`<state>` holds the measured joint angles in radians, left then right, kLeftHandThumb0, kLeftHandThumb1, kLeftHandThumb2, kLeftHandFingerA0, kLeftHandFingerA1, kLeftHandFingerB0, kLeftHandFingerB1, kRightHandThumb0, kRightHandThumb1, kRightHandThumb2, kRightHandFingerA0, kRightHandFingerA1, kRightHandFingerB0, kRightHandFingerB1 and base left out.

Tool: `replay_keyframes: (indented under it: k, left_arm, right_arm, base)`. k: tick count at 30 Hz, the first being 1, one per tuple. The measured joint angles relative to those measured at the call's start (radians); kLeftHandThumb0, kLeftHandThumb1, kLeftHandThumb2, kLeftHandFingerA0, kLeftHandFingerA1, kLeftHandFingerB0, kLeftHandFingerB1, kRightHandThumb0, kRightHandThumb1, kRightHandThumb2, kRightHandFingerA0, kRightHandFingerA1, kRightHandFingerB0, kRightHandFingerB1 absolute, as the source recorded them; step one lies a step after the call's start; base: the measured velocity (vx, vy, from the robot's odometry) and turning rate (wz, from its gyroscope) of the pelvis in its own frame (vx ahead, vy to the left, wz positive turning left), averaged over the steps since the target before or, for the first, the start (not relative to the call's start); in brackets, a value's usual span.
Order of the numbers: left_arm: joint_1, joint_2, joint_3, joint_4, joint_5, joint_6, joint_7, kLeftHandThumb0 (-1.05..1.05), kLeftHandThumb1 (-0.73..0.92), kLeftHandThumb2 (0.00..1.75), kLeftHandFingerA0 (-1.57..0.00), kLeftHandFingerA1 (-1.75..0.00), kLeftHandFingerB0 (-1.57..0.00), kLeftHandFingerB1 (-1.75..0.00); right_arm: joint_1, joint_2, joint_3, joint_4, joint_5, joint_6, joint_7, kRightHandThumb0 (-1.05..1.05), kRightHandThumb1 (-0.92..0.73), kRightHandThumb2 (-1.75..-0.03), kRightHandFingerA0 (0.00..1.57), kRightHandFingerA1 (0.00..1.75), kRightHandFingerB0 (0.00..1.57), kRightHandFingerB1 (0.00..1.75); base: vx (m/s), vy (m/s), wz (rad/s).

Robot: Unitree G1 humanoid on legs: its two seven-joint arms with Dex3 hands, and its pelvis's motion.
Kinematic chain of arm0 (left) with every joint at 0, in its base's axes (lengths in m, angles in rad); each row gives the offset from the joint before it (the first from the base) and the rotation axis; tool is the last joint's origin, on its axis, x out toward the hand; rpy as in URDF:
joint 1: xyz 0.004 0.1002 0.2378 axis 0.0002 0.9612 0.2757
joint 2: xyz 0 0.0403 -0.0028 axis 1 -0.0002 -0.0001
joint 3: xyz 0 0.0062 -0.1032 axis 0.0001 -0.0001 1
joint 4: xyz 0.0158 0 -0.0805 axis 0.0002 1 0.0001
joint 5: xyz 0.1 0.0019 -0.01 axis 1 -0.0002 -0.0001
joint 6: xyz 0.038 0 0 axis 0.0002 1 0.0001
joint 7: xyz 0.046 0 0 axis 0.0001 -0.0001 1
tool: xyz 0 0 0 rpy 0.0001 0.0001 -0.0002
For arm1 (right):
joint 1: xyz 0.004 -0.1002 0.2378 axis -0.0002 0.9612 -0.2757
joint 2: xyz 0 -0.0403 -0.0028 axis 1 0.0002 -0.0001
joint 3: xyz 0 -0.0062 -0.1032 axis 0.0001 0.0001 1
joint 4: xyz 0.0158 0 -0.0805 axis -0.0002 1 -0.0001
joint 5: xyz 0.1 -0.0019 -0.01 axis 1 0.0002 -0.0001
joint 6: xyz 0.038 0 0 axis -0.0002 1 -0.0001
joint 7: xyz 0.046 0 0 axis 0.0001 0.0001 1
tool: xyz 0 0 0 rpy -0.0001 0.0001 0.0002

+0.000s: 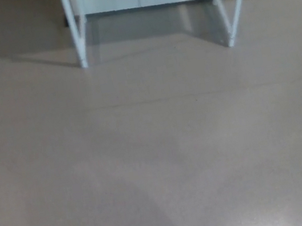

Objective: The robot walks towards a desk on which an eraser is kept on the left hand side and a container is kept on the right hand side. The robot picks up the eraser using its left hand and places it in the container.

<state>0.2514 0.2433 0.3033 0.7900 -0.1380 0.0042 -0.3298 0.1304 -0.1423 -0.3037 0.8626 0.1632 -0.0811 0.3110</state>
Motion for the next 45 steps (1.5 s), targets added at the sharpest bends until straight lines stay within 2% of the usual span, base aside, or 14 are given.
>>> replay_keyframes:
  k: [3,4,5,6,7,9,10,16,17,19,27,28,36,45]
  left_arm:
    - [-0.011,0.017,-0.002,-0.011,0.000,-0.006,0.002,-0.31,0.56,0.57,-0.41,-0.44,-0.29,-0.31]
    - [-0.012,0.019,-0.003,-0.010,0.000,-0.008,0.002,-0.31,0.56,0.57,-0.42,-0.44,-0.29,-0.31]
    - [-0.011,0.019,-0.005,-0.010,0.000,-0.009,0.002,-0.24,0.39,0.88,-0.33,-0.60,-0.15,-0.49]
    - [-0.011,0.020,-0.009,-0.007,0.001,-0.012,0.002,-0.24,0.39,0.88,-0.35,-0.60,-0.15,-0.50]
    - [-0.009,0.020,-0.011,-0.003,0.001,-0.013,0.002,-0.32,0.56,0.57,-0.43,-0.44,-0.30,-0.31]
    - [-0.009,0.021,-0.017,0.003,0.002,-0.015,0.003,-0.32,0.55,0.56,-0.43,-0.44,-0.31,-0.31]
    - [-0.009,0.022,-0.019,0.006,0.003,-0.016,0.003,-0.32,0.56,0.56,-0.44,-0.45,-0.31,-0.31]
    - [-0.009,0.021,-0.033,0.012,0.007,-0.027,0.007,-0.33,0.56,0.56,-0.44,-0.44,-0.32,-0.31]
    - [-0.013,0.019,-0.038,0.013,0.008,-0.029,0.007,-0.32,0.55,0.56,-0.45,-0.45,-0.33,-0.32]
    - [-0.024,0.018,-0.042,0.024,0.009,-0.038,0.008,-0.33,0.56,0.57,-0.46,-0.45,-0.34,-0.32]
    - [-0.024,0.019,-0.062,0.060,0.018,-0.072,0.017,-0.34,0.56,0.57,-0.46,-0.45,-0.35,-0.32]
    - [-0.022,0.019,-0.065,0.060,0.020,-0.072,0.020,-0.34,0.55,0.56,-0.46,-0.45,-0.35,-0.32]
    - [-0.019,0.036,-0.079,0.045,0.036,-0.095,0.037,-0.33,0.55,0.56,-0.46,-0.46,-0.35,-0.33]
    - [-0.005,0.041,-0.088,0.045,0.043,-0.102,0.046,-0.33,0.57,0.57,-0.45,-0.45,-0.35,-0.33]
  right_arm:
    - [0.002,0.001,0.011,0.005,-0.002,-0.003,0.000,-0.17,-0.44,-0.52,0.63,0.69,0.50,0.58]
    - [0.002,0.001,0.013,0.005,-0.002,-0.005,-0.001,-0.20,-0.40,-0.62,0.63,0.72,0.48,0.62]
    - [0.001,0.001,0.013,0.005,-0.002,-0.005,-0.002,-0.14,-0.44,-0.53,0.60,0.69,0.50,0.59]
    - [0.000,0.001,0.014,0.005,-0.002,-0.007,-0.002,-0.15,-0.43,-0.52,0.62,0.69,0.51,0.59]
    - [-0.001,0.001,0.015,0.005,-0.002,-0.008,-0.003,-0.20,-0.39,-0.62,0.63,0.73,0.48,0.62]
    - [-0.003,0.000,0.018,0.006,-0.003,-0.009,-0.006,-0.20,-0.40,-0.62,0.63,0.73,0.48,0.61]
    - [-0.007,0.000,0.020,0.007,-0.003,-0.010,-0.006,-0.16,-0.44,-0.53,0.62,0.69,0.51,0.58]
    - [-0.019,-0.011,0.041,0.026,-0.015,-0.022,-0.015,-0.13,-0.44,-0.53,0.61,0.67,0.49,0.57]
    - [-0.019,-0.017,0.040,0.027,-0.015,-0.024,-0.017,-0.19,-0.40,-0.61,0.65,0.72,0.48,0.60]
    - [-0.025,-0.027,0.040,0.030,-0.016,-0.028,-0.021,-0.13,-0.43,-0.52,0.63,0.68,0.51,0.57]
    - [-0.030,-0.028,0.043,0.060,-0.016,-0.037,-0.030,-0.18,-0.39,-0.61,0.65,0.72,0.48,0.61]
    - [-0.030,-0.028,0.044,0.064,-0.017,-0.038,-0.032,-0.13,-0.42,-0.52,0.62,0.68,0.51,0.57]
    - [-0.041,-0.021,0.056,0.070,-0.019,-0.047,-0.036,-0.13,-0.42,-0.52,0.64,0.69,0.51,0.58]
    - [-0.043,-0.020,0.061,0.086,-0.023,-0.051,-0.038,-0.13,-0.43,-0.52,0.61,0.68,0.51,0.56]
  base:
    - [0.19,0.229,-0.04]
    - [0.24,0.139,0.03]
    - [0.23,0.113,0.09]
    - [0.22,0.083,0.03]
    - [0.19,0.017,0.11]
    - [0.23,-0.054,0.15]
    - [0.26,-0.117,0.18]
    - [0.28,-0.201,0.28]
    - [0.32,-0.283,0.47]
    - [0.28,-0.194,0.03]
    - [0.16,-0.035,-0.05]
    - [0.14,0.108,-0.03]
    - [0.24,0.141,0.08]
    - [0.04,-0.133,0.05]
